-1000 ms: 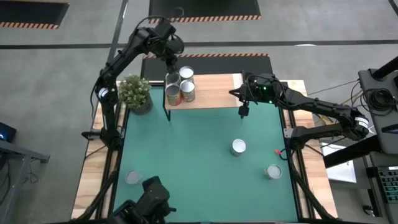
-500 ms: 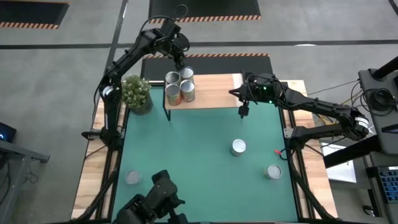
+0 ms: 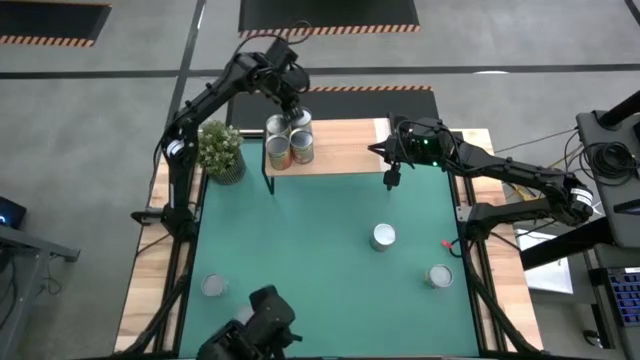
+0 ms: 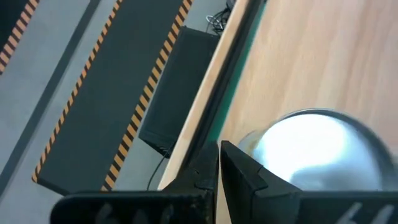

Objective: Pick and place cans onto a shelf
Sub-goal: Adjust the big colored fruit cans on the shelf

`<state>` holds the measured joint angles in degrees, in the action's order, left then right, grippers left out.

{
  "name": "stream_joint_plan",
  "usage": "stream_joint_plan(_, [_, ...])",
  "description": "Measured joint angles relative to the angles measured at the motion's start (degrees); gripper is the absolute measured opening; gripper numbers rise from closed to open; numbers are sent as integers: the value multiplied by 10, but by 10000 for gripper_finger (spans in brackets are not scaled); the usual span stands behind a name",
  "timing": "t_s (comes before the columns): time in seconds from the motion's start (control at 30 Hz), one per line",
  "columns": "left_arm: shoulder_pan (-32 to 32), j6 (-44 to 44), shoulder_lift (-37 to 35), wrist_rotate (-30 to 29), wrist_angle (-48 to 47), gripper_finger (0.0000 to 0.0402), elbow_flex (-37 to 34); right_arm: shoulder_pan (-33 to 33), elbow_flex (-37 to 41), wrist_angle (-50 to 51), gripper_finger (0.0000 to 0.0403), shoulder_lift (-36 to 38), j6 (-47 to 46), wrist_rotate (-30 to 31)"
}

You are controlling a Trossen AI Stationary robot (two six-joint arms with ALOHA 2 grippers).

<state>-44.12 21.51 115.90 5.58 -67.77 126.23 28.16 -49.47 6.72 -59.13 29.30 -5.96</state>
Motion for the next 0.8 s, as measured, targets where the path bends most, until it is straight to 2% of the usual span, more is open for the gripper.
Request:
stream_joint_plan(0.5, [17, -10, -1, -3, -38, 0, 4, 0, 0, 0, 9, 0, -1, 0])
stream_joint_plan(0.7, [18, -10, -1, -1, 4, 0, 22, 0, 0, 0, 9, 0, -3, 0])
stream_joint_plan(0.8, [21, -11, -1, 28, 51, 0, 24, 0, 0, -2, 9, 0, -3, 0])
